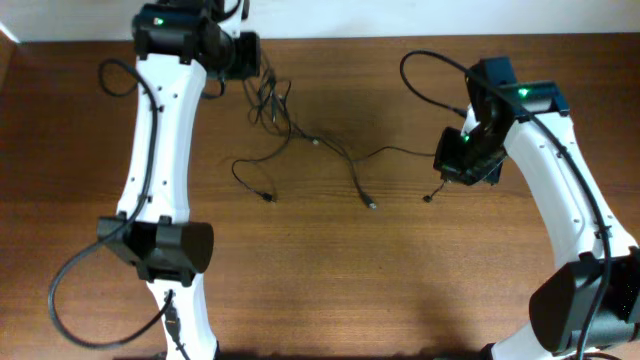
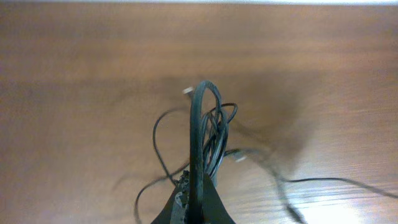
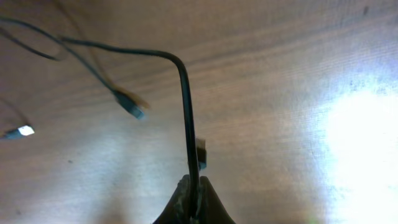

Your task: Untangle cables

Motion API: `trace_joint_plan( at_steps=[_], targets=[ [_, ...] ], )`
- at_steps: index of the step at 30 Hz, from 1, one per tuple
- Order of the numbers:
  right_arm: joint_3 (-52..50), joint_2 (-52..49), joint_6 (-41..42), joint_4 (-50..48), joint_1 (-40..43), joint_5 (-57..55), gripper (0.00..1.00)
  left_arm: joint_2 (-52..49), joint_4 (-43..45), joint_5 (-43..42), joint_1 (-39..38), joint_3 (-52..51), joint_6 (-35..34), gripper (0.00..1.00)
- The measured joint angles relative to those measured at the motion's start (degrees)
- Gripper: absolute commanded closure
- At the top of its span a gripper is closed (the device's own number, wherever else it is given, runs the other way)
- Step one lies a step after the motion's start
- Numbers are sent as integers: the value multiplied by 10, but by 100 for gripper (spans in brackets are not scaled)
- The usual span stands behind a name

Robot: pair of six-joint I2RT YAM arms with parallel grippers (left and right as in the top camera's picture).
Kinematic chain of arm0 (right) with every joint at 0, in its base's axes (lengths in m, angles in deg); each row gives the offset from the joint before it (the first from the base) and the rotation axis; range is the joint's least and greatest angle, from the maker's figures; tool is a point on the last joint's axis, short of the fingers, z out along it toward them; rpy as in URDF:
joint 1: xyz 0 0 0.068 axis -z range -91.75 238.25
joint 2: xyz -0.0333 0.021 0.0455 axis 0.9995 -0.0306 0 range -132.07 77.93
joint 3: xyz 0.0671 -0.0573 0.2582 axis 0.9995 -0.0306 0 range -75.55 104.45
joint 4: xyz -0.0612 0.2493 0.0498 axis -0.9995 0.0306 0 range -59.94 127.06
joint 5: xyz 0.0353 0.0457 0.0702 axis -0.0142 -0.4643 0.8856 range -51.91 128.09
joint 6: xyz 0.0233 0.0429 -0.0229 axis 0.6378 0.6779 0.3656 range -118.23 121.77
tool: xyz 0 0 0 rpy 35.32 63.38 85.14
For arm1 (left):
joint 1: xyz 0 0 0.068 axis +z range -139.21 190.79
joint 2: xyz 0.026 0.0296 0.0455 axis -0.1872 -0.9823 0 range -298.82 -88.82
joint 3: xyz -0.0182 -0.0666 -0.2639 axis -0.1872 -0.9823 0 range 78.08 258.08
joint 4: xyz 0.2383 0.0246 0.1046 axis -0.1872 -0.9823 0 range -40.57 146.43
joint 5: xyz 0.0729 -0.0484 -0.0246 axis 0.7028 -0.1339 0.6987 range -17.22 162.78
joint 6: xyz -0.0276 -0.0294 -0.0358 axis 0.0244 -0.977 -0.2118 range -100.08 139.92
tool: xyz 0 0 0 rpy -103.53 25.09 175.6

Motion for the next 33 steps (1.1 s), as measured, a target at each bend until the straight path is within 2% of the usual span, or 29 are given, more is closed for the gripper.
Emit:
trace_joint_plan(
  at_steps=[1,2,3,4,5,6,8,10,11,13,15,17,19,23,28,31,33],
  targets=[
    [-18,0,0,-4,0,-2,80,7,2,-39,0,36,8,100],
    [-23,-1,-3,-5,0,-2,70,18,-1,-68,0,58,12,98],
    [-26,-1,-23,-16,0,-3,55,24,3,-96,0,89,16,97],
    [-26,-1,-37,-22,0,-3,44,36,11,-130,0,120,19,97],
    [-23,-1,-63,-26,0,7,19,41,17,-156,0,140,19,97],
    [21,-5,-130,-16,0,70,12,48,22,-187,0,156,9,99],
    [106,-9,-184,-21,0,145,7,52,26,-224,0,160,-48,99],
    [235,-7,-199,-32,0,214,7,52,45,-280,0,160,-86,99],
    [259,-2,-191,-38,0,231,8,52,51,-306,0,160,-94,98],
    [267,-2,-144,-91,-7,256,10,52,62,-378,0,160,-123,97],
    [266,-2,-87,-162,-40,267,16,52,50,-402,0,160,-137,97],
    [265,-2,-24,-222,-71,267,26,52,25,-408,0,160,-137,97],
    [265,-3,36,-247,-87,254,34,52,-2,-393,-4,160,-137,97],
    [265,-30,114,-275,-142,231,41,52,-25,-325,-43,160,-129,97],
    [265,-52,143,-263,-162,225,69,49,-30,-281,-47,160,-128,96],
    [265,-71,151,-264,-163,226,83,47,-30,-265,-47,160,-128,95],
    [265,-73,153,-267,-163,226,87,47,-30,-265,-47,160,-128,95]
  ],
)
